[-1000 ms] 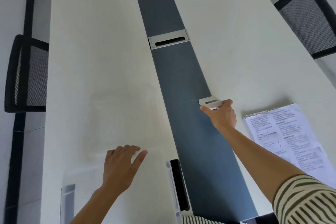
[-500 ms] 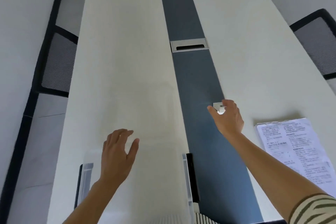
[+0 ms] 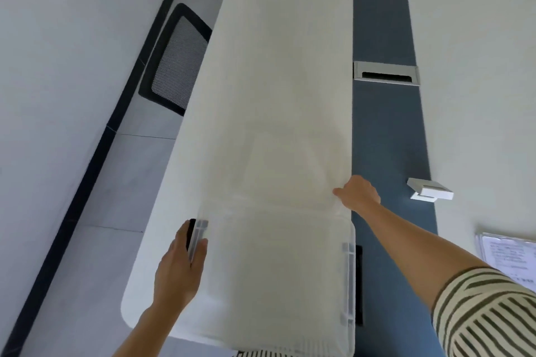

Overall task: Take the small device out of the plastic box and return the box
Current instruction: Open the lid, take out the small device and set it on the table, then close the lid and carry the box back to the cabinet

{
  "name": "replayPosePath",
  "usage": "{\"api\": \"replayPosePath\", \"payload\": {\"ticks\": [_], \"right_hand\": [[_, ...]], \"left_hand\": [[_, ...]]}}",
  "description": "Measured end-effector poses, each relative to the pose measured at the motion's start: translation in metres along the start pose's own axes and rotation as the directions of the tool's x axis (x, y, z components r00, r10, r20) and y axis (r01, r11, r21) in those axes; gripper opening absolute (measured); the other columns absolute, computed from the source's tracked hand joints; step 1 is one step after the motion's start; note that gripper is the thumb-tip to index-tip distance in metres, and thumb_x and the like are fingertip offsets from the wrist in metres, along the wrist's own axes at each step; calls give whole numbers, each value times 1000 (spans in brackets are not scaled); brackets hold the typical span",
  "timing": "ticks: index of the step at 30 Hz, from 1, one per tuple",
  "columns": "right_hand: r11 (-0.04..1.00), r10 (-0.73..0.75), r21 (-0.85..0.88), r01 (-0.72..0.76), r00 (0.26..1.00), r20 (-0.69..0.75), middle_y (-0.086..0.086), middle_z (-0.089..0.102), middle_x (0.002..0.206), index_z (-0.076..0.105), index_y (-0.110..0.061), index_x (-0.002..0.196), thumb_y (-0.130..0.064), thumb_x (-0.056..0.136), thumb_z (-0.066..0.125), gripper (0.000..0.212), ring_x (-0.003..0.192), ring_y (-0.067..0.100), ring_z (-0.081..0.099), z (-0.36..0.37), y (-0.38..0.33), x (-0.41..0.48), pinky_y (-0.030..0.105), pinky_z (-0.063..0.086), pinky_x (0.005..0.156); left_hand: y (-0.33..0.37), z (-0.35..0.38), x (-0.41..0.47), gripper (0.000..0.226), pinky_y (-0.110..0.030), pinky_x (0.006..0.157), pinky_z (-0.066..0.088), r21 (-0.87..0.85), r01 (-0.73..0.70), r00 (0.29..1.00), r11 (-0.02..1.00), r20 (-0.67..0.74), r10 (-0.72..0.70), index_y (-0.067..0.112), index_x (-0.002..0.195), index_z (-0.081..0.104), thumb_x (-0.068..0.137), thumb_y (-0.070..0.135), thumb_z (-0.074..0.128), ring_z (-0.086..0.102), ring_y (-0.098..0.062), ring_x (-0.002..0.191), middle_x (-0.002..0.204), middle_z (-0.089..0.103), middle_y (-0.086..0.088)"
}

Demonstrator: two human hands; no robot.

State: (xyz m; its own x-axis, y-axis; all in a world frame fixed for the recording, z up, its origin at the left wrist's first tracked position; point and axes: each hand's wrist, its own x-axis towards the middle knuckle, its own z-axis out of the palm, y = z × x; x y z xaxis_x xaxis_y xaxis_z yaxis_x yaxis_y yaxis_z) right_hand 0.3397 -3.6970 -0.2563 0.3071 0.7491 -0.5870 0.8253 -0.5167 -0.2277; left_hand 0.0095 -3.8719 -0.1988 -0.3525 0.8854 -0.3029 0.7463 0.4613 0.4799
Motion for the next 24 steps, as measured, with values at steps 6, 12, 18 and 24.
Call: {"api": "replayPosePath", "payload": {"ticks": [6, 12, 18, 24], "right_hand": [[999, 37, 36, -34, 994, -98, 2, 39, 56, 36, -12, 58, -17, 81, 52, 29, 49, 19, 36, -5, 1, 0, 25, 28, 49], [885, 131, 458, -78, 988, -86, 5, 59, 69, 43, -12, 77, -24, 79, 54, 17, 48, 16, 53, -18, -8, -8, 25, 32, 48], [611, 147, 783, -118, 989, 35, 0, 61, 64, 54, -13, 73, -12, 83, 52, 10, 59, 14, 49, -74, -29, -56, 26, 30, 48], [565, 12, 824, 39, 998, -55, -1, 64, 62, 67, -19, 99, -23, 88, 57, 15, 67, 21, 60, -63, 3, -146, 24, 36, 50]], "left_hand": [[0, 1, 3, 47, -35, 74, 49, -61, -10, 1000, 998, -6, 9, 25, 138, 34, 94, 40, 42, 57, -22, 85, 121, 63, -4], [-2, 1, 3, 47, -36, 73, 50, -95, -3, 1000, 995, 3, 4, 26, 137, 35, 93, 41, 43, 62, -27, 87, 118, 64, -4], [-2, -3, 2, 48, -38, 71, 52, -195, 25, 1000, 980, 18, -22, 29, 133, 38, 90, 49, 45, 64, -27, 84, 107, 67, -4], [-2, -9, -1, 45, -48, 81, 51, -482, 143, 989, 864, 94, -112, 34, 125, 51, 90, 58, 36, 62, -28, 104, 111, 66, 0]]}}
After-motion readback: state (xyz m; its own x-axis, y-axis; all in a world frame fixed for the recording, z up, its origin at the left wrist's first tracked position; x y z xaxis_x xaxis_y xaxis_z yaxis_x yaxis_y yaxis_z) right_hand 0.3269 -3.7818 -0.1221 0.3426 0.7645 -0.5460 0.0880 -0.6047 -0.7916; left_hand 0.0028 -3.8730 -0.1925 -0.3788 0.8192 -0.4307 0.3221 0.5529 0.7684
